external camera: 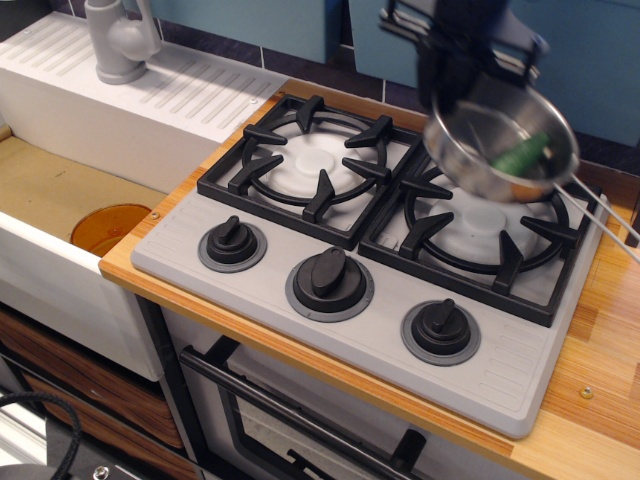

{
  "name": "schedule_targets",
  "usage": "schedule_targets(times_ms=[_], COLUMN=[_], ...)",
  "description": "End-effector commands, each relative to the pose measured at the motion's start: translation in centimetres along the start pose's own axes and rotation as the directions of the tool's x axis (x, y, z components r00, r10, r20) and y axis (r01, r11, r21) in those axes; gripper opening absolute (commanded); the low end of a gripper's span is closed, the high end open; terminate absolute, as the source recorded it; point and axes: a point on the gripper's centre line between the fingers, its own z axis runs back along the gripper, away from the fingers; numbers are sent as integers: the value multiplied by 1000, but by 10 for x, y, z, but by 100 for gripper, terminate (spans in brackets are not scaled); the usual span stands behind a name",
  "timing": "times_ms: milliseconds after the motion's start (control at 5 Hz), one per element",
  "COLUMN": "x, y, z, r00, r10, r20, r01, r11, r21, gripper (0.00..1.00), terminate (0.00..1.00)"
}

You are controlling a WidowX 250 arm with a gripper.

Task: Put pickle in pot or pan an put pot or pan on stove

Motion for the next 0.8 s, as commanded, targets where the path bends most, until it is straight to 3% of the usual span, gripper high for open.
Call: schedule_targets(times_ms=[0,600], x=[21,30], y=[46,105], z=[18,-20], r00=[996,990], r10=[-28,-63], r20=[83,127], r01=[30,73], r11=[999,995], r21=[-34,-69], gripper=[0,0], terminate=[0,0])
